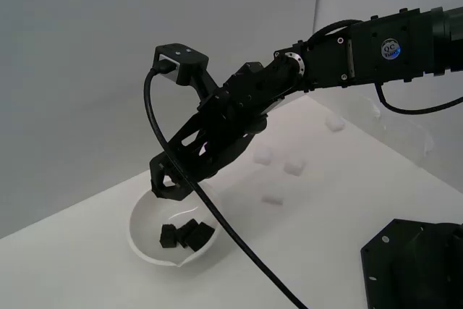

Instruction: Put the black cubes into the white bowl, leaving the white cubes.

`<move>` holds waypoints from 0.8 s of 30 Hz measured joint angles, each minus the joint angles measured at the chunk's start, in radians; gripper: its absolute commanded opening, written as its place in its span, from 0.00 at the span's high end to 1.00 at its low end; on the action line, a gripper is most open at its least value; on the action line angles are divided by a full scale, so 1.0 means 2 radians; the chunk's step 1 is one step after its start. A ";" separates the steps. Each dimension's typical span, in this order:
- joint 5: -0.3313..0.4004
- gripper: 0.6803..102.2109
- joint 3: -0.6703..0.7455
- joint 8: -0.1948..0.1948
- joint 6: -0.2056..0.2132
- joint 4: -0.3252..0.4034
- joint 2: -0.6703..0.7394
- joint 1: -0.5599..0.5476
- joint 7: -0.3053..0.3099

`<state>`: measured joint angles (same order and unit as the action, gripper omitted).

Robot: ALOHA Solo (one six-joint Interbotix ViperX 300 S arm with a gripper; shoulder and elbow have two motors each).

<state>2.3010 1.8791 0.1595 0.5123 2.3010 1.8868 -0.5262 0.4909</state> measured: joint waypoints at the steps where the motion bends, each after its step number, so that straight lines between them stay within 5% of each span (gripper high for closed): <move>1: 0.001 0.02 0.002 0.001 0.000 -0.001 0.002 0.000 0.001; 8: 0.010 0.12 0.040 0.008 -0.006 0.008 0.040 0.041 0.004; 10: 0.025 0.31 0.059 0.008 -0.011 0.024 0.059 0.066 0.008; 15: 0.063 0.97 0.112 0.015 -0.020 0.062 0.112 0.133 0.018; 24: 0.121 0.98 0.184 0.032 -0.051 0.121 0.182 0.212 0.018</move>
<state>2.5433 2.2473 0.2240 0.4111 2.5433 2.2503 -0.1028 0.5277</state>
